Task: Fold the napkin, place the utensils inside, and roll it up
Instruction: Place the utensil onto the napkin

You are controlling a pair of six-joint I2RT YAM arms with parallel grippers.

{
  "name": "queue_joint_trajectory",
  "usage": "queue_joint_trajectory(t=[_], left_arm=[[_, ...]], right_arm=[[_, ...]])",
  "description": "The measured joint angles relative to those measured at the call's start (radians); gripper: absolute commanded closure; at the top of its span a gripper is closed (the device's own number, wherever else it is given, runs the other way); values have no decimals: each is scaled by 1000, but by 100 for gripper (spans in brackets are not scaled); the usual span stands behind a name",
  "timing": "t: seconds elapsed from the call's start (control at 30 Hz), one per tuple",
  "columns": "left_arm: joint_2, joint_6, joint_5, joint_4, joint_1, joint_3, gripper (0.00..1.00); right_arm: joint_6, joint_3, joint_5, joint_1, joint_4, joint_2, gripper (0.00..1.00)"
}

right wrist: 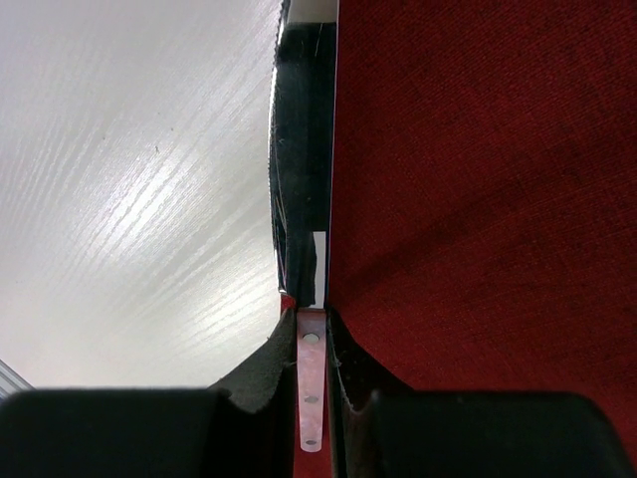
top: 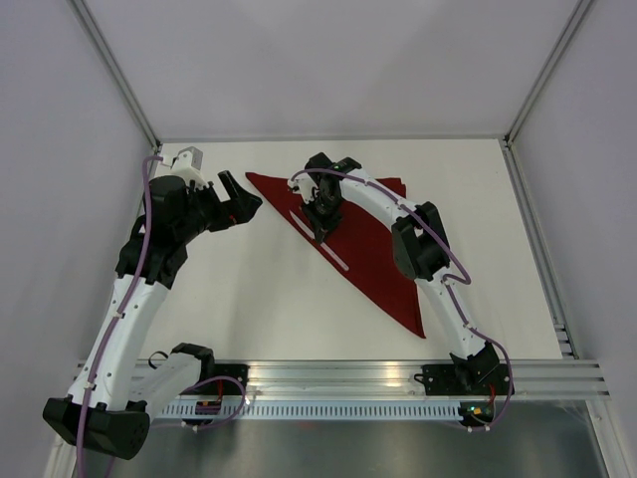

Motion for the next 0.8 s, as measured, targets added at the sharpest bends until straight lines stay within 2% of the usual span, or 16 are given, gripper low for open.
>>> queue_joint_trajectory(t=[0.17, 0.2, 0.4, 0.7, 0.8], left_arm=[[0, 0, -1, 0, 0, 0, 0], [0, 0, -1, 0, 0, 0, 0], [0, 0, -4, 0, 0, 0, 0], [-3, 2, -1, 10, 0, -6, 0], [-19, 6, 13, 57, 0, -43, 0]], right_arm=[[3, 0, 5, 0, 7, 0, 84], [3, 0, 5, 0, 8, 2, 77], [5, 1, 7, 0, 17, 7, 59], [10, 1, 9, -1, 45, -3, 50], [22, -42, 15, -12, 94, -71, 48]])
